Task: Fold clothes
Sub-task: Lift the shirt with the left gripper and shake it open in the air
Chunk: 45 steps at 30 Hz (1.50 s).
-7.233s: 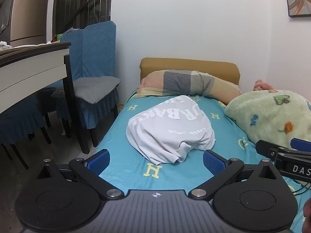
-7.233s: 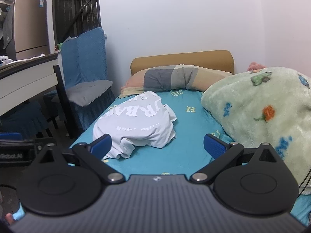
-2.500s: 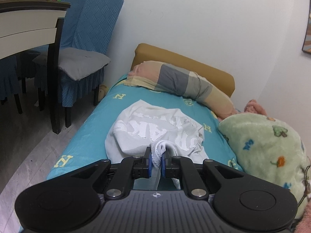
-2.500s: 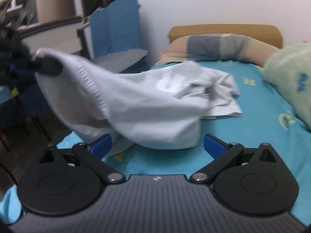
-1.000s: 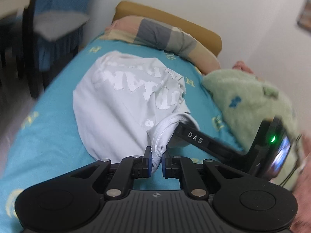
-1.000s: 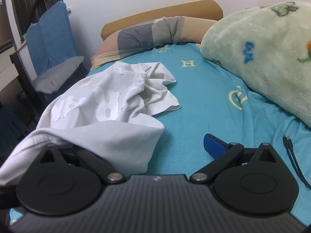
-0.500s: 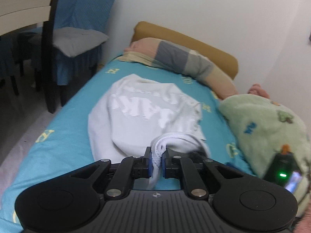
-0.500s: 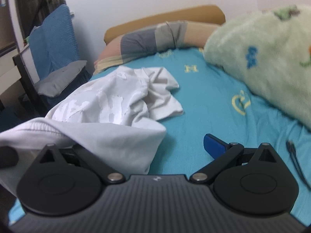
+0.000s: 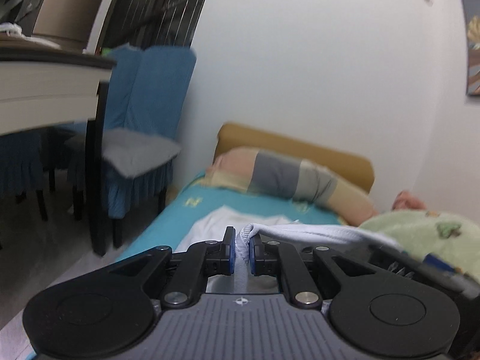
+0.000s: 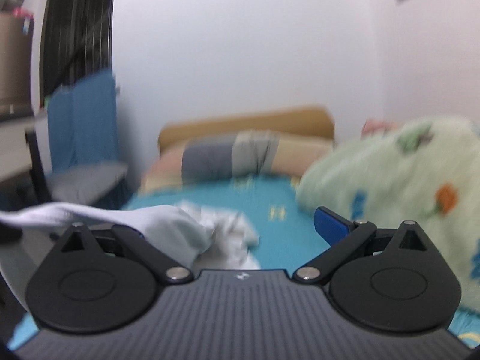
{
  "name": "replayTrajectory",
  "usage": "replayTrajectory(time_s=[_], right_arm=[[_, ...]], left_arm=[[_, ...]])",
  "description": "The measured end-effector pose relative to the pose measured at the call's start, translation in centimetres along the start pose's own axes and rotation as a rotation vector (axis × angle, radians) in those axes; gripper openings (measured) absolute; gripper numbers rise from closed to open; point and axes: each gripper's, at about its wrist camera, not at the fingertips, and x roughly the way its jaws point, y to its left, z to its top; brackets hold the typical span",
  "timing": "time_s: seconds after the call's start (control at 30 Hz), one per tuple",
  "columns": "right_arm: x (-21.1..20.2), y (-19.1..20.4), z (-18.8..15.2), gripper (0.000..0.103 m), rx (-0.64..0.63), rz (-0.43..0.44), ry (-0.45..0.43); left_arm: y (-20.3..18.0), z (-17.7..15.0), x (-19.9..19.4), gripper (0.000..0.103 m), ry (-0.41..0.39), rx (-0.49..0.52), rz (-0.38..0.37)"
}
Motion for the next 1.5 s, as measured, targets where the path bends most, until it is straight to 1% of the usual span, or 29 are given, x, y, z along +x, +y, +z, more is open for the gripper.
replayTrajectory(time_s=[0.07,0.17,0.2,0.23,0.3,0.37,0.43,0.47,0.6,0.63,0.67,0.7,0.77,0.83,0.9,0.97,1.03,1.1,1.17,1.33,1.4,1.43,1.5], right_arm=[[-1.6,0.0,1.6,0.103,-0.002,-0.014,-0.073],[-5.2,0.4,3.4,0.103,-0.047,0.002,-0.155],[-6.4,0.4,3.8,0.103,-0.065,0.009,-0.182],[-7.4,0.3,4.2,0.103,-0.070,0.020,-0.198],[-8.5,-0.6,4.5,0.103,-0.057,0.047,-0.187],[-7.8,-1.5,4.4,0.103,-0.033,0.063,-0.085],[-6.0,-2.7,3.4,0.103,0.016,0.076,0.079],[-4.8,-3.4,2.6,0.103,0.050,0.087,0.175],[1.4,-7.3,-2.4,0.103,0.300,0.195,0.618],[3.0,-8.3,-3.6,0.103,0.363,0.222,0.729],[3.9,-9.9,-5.1,0.103,0.478,0.232,0.806],[4.1,-11.4,-6.2,0.103,0.592,0.224,0.837],[3.5,-12.7,-6.0,0.102,0.639,0.183,0.807],[2.8,-14.1,-5.7,0.103,0.685,0.142,0.777],[1.9,-13.4,-4.4,0.103,0.583,0.119,0.745],[1.1,-12.8,-3.3,0.103,0.511,0.157,0.715],[0.9,-13.0,-2.5,0.103,0.497,0.215,0.697],[1.3,-12.1,-1.7,0.103,0.457,0.270,0.672],[1.3,-10.5,-1.4,0.103,0.370,0.323,0.666],[0.9,-5.0,-1.8,0.103,0.114,0.407,0.601],[1.2,-3.1,-2.3,0.103,0.048,0.367,0.562],[1.3,-2.5,-2.6,0.103,0.030,0.324,0.534],[1.8,-2.4,-3.1,0.103,0.014,0.189,0.462]], left_arm=[[0.0,0.7,-1.3,0.009,-0.032,-0.015,-0.020],[0.1,1.5,-3.7,0.009,-0.106,-0.016,-0.041],[0.0,1.6,-4.3,0.009,-0.119,-0.009,-0.050],[0.0,1.7,-4.9,0.009,-0.132,-0.002,-0.059],[-0.1,1.8,-5.9,0.009,-0.156,0.013,-0.075],[-0.5,1.3,-5.1,0.009,-0.130,0.032,-0.075],[-1.0,0.6,-3.8,0.009,-0.090,0.055,-0.071],[-1.2,0.3,-3.1,0.009,-0.070,0.066,-0.069],[-2.2,-1.1,-0.3,0.009,0.014,0.108,-0.061],[-2.2,-1.5,0.8,0.009,0.054,0.106,-0.062],[-2.2,-1.9,1.9,0.009,0.095,0.104,-0.066],[-2.2,-2.3,3.0,0.009,0.141,0.105,-0.078],[-2.6,-3.3,4.3,0.009,0.205,0.127,-0.096],[-3.2,-4.1,4.9,0.009,0.224,0.173,-0.108],[-3.7,-4.7,5.0,0.009,0.234,0.203,-0.120],[-3.4,-4.9,5.4,0.009,0.248,0.191,-0.128],[-3.1,-4.8,5.6,0.009,0.258,0.166,-0.136],[-2.7,-4.5,5.7,0.009,0.261,0.138,-0.144],[-2.6,-4.3,5.7,0.009,0.262,0.125,-0.149],[-2.6,-4.2,5.2,0.009,0.260,0.121,-0.153],[-2.6,-4.1,5.0,0.009,0.259,0.120,-0.154],[-2.6,-4.1,4.9,0.009,0.258,0.119,-0.155],[-2.5,-4.0,4.7,0.009,0.257,0.117,-0.157]])
